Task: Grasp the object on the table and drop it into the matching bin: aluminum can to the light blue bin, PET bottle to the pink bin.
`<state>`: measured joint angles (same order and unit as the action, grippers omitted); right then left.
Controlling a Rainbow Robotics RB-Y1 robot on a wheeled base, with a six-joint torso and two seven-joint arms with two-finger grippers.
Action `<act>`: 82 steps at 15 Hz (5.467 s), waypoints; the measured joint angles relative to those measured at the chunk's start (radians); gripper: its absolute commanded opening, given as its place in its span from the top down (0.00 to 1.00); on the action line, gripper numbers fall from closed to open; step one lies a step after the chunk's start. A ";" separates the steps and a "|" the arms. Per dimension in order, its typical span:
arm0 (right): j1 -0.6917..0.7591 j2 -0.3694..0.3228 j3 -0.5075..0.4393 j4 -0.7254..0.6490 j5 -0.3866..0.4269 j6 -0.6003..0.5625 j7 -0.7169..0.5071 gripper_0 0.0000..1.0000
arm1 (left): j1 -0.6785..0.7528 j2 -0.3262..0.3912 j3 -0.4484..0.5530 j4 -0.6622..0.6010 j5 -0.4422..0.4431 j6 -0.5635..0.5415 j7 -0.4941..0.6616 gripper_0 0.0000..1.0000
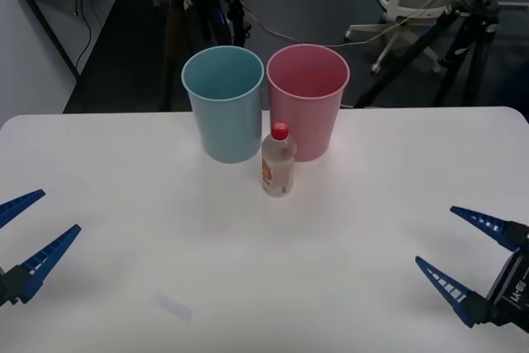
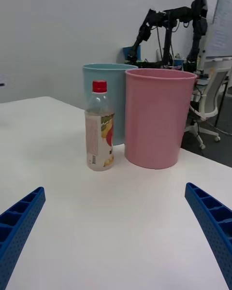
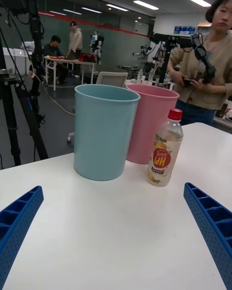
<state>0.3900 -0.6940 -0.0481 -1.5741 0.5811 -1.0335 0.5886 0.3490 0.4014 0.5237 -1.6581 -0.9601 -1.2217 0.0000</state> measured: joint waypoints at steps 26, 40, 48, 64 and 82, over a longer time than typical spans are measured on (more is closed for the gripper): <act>-0.564 0.385 0.261 0.466 0.194 0.188 0.090 0.00 | 0.000 0.000 0.000 0.000 0.000 0.000 0.000 0.00; -0.589 0.529 0.227 0.475 0.261 0.332 0.123 0.00 | 0.000 0.000 0.000 0.000 0.000 0.000 0.000 0.00; -0.667 0.599 0.160 0.588 0.300 0.327 0.138 0.00 | 0.000 0.000 0.000 0.000 0.000 0.000 0.000 0.00; -0.715 0.651 0.171 0.592 0.321 0.420 0.141 0.44 | 0.000 0.000 0.000 0.000 0.000 0.000 0.000 0.00; -0.629 0.590 0.211 0.484 0.322 0.426 0.117 1.00 | 0.000 0.000 0.000 0.000 0.000 0.000 0.000 0.00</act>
<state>-0.2389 -0.1044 0.1633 -1.0906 0.9030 -0.6080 0.7058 0.3491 0.4014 0.5236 -1.6581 -0.9599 -1.2217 0.0000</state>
